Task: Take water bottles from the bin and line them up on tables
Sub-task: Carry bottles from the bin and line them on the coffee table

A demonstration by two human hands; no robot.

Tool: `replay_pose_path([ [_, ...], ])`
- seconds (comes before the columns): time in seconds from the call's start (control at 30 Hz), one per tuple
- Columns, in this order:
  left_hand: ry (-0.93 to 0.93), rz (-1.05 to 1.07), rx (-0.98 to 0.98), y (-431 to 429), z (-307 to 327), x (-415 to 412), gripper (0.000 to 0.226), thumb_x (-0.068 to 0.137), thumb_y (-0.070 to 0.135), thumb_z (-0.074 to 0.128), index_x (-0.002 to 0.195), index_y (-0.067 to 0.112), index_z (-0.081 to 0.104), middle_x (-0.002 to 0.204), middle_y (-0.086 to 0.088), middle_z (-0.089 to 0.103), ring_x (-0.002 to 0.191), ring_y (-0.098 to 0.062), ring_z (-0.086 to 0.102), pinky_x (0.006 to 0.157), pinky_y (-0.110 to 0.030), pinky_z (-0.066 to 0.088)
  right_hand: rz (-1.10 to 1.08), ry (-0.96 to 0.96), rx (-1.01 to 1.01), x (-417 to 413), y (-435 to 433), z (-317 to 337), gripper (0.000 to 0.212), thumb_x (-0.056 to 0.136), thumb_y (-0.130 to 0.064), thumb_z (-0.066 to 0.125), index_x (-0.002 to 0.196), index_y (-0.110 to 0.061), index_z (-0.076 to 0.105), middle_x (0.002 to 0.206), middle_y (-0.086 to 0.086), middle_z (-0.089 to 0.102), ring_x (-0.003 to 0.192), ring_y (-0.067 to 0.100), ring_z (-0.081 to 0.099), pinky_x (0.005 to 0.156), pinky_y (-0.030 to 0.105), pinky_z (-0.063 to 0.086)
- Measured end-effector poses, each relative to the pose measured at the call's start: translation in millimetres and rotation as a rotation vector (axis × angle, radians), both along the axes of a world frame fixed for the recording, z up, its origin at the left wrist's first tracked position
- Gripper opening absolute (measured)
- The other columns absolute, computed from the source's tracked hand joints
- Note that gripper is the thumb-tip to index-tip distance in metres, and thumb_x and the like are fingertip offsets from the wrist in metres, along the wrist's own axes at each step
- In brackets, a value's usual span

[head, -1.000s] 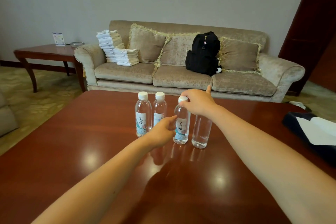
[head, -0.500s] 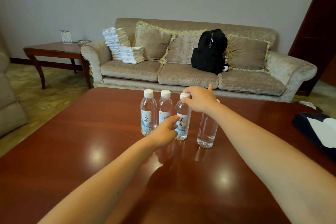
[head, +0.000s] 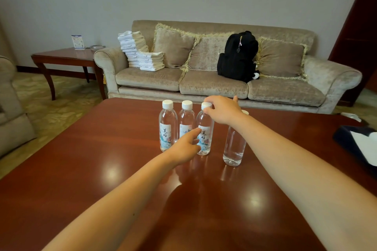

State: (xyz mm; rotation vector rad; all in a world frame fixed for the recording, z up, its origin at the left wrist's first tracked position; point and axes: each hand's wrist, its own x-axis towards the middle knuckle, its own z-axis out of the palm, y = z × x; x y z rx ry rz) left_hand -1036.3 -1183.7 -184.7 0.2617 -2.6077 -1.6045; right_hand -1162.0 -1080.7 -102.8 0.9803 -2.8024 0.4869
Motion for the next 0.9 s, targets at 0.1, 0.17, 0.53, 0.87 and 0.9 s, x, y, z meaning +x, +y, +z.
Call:
replay_pose_path([
  [0.1,0.009,0.042,0.005,-1,-1,-1,0.065,0.095,-0.003,0.046,0.153,0.018,0.026,0.156,0.0,0.034,0.138,-0.018,0.042,0.109,-0.039,0.043,0.021,-0.047,-0.003,3,5,4,0.04,0.101,-0.036,0.049,0.139,-0.028,0.052,0.133,0.001,0.062,0.128,0.028,0.052,0.118,0.061,-0.008],
  [0.17,0.023,0.071,0.02,-1,1,-2,0.064,0.093,-0.004,0.047,0.152,0.017,0.03,0.151,0.001,0.041,0.133,-0.019,0.048,0.106,-0.038,0.046,0.033,-0.059,0.005,4,11,9,0.048,0.101,-0.039,0.048,0.147,-0.029,0.043,0.137,-0.002,0.059,0.133,0.026,0.048,0.118,0.06,-0.011],
  [0.53,-0.021,-0.059,0.021,38,3,-17,0.044,0.094,0.001,0.053,0.137,0.012,0.049,0.115,-0.001,0.064,0.102,-0.012,0.06,0.088,-0.024,0.05,0.005,-0.11,0.133,0,73,22,0.029,0.097,-0.03,0.053,0.12,-0.021,0.068,0.129,-0.002,0.066,0.114,0.021,0.062,0.095,0.045,0.053],
  [0.87,-0.025,-0.07,0.045,55,5,-32,0.056,0.093,-0.004,0.047,0.145,0.012,0.037,0.106,0.001,0.063,0.112,-0.025,0.063,0.091,-0.034,0.051,0.054,-0.125,0.118,-4,88,29,0.038,0.093,-0.024,0.062,0.131,-0.013,0.065,0.136,0.002,0.061,0.123,0.023,0.057,0.097,0.039,0.05],
  [0.9,-0.026,-0.068,0.05,55,5,-32,0.057,0.093,-0.005,0.047,0.146,0.012,0.036,0.105,0.001,0.063,0.112,-0.026,0.062,0.089,-0.033,0.051,0.056,-0.105,0.124,-4,89,31,0.034,0.092,-0.029,0.066,0.122,-0.014,0.07,0.124,0.002,0.067,0.113,0.023,0.062,0.09,0.038,0.053],
])
